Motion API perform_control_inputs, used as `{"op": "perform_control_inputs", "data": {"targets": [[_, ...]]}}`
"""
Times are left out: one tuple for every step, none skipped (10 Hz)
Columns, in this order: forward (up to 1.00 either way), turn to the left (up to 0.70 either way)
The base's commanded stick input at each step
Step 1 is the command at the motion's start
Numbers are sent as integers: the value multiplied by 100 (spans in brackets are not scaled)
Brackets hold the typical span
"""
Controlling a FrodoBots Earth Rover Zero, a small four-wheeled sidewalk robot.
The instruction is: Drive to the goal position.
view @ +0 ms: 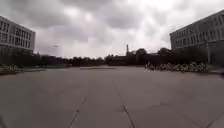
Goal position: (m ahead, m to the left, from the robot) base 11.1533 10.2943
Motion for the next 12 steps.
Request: {"op": "perform_control_inputs", "data": {"targets": [[70,0],[70,0],[70,0],[70,0],[70,0],[70,0],[70,0],[70,0],[70,0],[70,0],[70,0],[70,0]]}}
